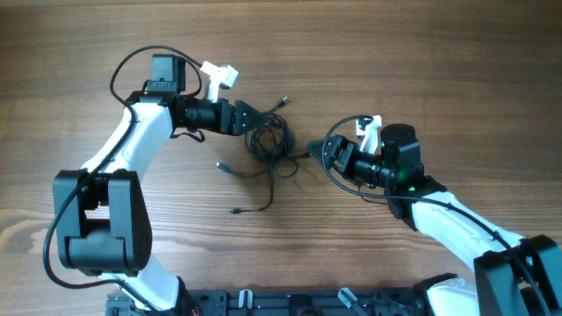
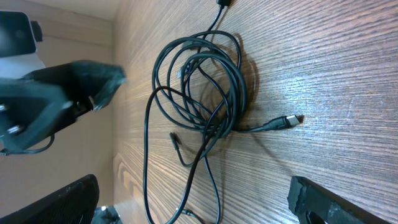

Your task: Untangle cables

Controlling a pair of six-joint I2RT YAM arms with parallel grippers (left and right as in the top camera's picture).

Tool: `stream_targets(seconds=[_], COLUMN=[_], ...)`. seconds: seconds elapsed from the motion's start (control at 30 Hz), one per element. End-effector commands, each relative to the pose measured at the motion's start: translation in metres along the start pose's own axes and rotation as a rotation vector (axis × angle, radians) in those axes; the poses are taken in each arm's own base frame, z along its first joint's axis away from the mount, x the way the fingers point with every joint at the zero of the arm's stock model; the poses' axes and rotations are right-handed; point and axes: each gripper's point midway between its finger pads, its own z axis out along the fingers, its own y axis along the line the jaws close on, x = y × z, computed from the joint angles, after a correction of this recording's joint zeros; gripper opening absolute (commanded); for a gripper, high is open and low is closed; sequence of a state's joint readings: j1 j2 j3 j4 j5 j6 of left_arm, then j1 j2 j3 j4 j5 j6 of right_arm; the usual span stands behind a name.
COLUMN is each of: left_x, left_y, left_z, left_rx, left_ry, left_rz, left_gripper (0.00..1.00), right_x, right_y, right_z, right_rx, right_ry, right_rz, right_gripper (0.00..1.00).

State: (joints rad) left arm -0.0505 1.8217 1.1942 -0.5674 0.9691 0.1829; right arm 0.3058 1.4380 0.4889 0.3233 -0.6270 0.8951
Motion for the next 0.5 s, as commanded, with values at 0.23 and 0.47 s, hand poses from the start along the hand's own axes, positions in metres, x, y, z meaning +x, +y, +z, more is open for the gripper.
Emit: stream_targets(seconds=[0.23, 0.47], left_x=[0.008, -0.002], left_y=[0.072, 0.072], left_z=[-0.013, 0.007], left_rx=[-0.431, -0.58], left_ry=[-0.051, -0.083], left_rz=[-0.472, -0.378], left_gripper=[0.16, 0.54], right_x=[-0.025, 0.008], right_y=[0.002, -0.027], right_z=[-0.003, -0.003], right_rx=[0.021, 0.131], right_ry=[-0.122, 0.002], right_rz=[0.097, 0.224], right_gripper=[1.0, 1.0])
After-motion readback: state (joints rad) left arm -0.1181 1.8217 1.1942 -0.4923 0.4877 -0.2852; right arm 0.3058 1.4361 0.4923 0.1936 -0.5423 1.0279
